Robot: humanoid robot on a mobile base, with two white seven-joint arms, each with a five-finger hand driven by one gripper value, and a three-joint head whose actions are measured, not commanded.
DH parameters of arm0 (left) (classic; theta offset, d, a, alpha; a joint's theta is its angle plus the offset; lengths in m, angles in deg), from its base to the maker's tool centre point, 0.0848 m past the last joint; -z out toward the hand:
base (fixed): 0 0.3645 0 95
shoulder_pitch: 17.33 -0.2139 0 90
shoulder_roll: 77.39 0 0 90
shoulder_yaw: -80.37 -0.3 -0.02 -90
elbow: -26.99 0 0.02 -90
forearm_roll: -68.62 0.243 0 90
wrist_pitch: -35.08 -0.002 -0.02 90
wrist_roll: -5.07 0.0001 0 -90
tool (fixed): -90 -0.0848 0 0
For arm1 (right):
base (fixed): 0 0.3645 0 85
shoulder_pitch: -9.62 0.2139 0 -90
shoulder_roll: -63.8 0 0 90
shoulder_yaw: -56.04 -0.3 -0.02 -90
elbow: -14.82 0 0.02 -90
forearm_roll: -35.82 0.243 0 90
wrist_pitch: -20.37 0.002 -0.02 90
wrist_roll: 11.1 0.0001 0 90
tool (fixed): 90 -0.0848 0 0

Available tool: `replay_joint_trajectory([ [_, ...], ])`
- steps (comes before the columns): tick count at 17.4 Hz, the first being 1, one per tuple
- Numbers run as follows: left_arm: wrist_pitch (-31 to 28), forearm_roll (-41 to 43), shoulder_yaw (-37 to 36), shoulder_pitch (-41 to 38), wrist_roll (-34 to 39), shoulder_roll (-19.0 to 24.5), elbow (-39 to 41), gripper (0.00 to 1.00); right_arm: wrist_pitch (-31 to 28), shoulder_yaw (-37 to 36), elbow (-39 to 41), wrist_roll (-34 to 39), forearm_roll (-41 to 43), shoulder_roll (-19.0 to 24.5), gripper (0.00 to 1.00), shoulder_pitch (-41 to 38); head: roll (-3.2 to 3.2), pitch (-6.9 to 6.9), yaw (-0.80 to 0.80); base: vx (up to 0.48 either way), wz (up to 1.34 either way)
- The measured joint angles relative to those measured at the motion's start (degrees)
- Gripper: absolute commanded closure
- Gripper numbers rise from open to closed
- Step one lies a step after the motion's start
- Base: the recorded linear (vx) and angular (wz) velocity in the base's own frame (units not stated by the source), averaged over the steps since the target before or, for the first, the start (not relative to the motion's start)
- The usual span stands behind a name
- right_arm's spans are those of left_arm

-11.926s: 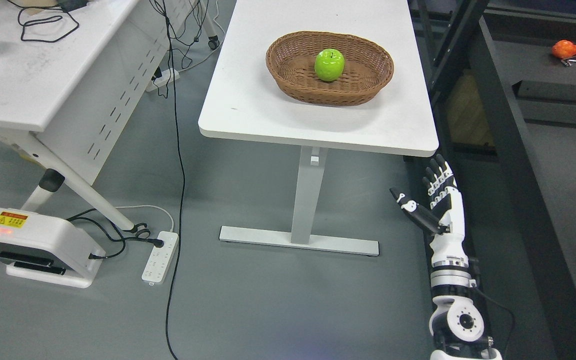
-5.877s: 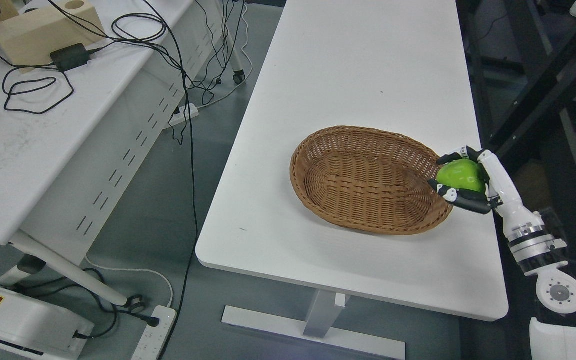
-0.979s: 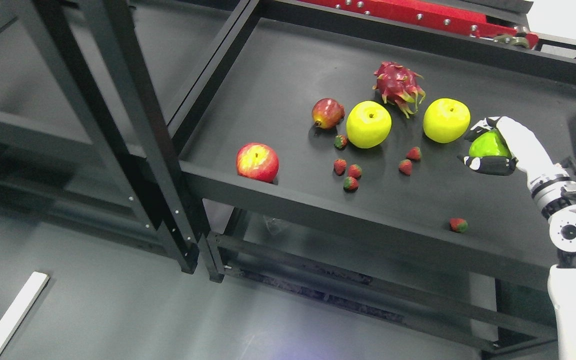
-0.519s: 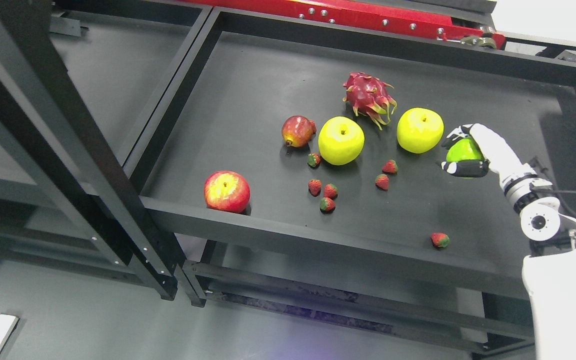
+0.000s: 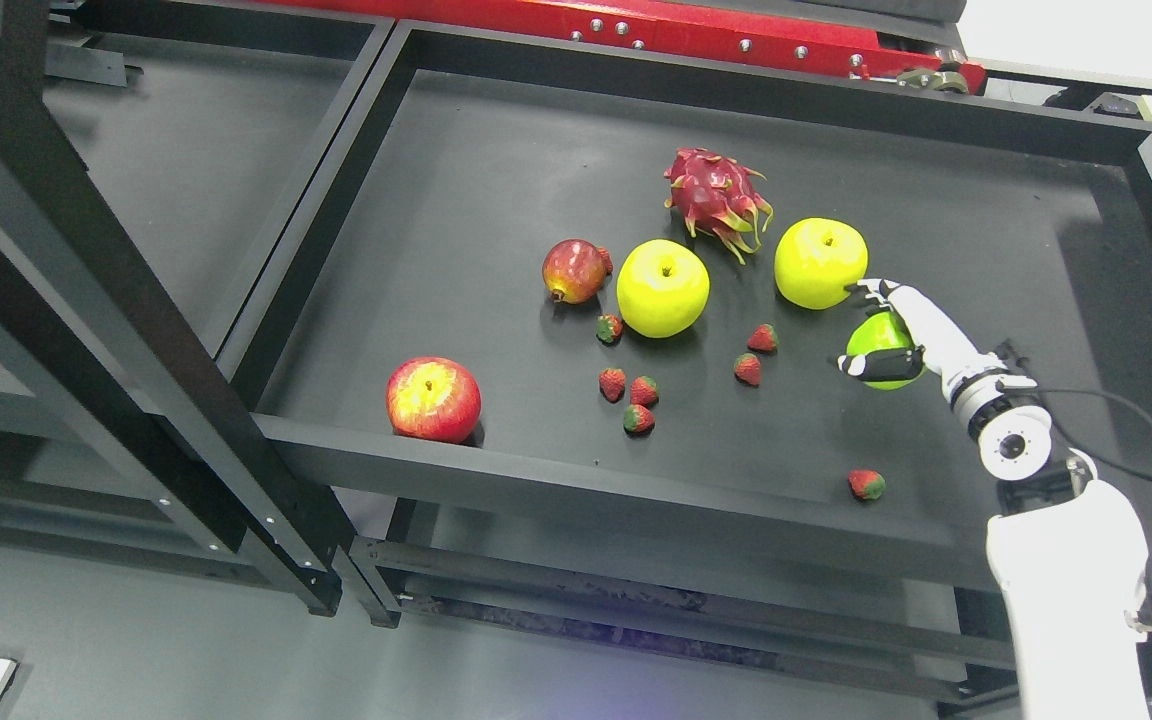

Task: Place green apple on left shelf middle layer
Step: 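Lower the green apple onto the shelf layer beside the fruits, then open the right hand and withdraw it from the apple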

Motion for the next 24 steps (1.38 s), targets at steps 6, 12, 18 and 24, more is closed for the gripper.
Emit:
replay_joint_trajectory([
  [6,-0.01,-0.01,0.00,-0.01,0.00,0.00,0.00,0.00,-0.63,0.69,-1.20,-2.29,1.08,1.77,0.01,0.05,0.00,-0.01,0.00,0.000,0.00],
  [12,-0.01,-0.01,0.00,-0.01,0.00,0.00,0.00,0.00,0.18,-3.52,1.44,-5.21,6.74,6.04,0.01,-2.00,0.00,-0.01,0.00,-0.001,0.00],
  [18,-0.01,-0.01,0.00,-0.01,0.00,0.00,0.00,0.00,0.05,-7.95,9.22,-8.42,19.90,9.72,0.00,-10.75,0.00,-0.01,0.00,-0.001,0.00],
  [24,-0.03,0.00,0.00,0.00,0.00,0.00,0.00,0.00,1.68,-9.68,16.93,-12.54,33.94,11.74,0.00,-21.24,0.00,-0.01,0.00,0.003,-0.01],
])
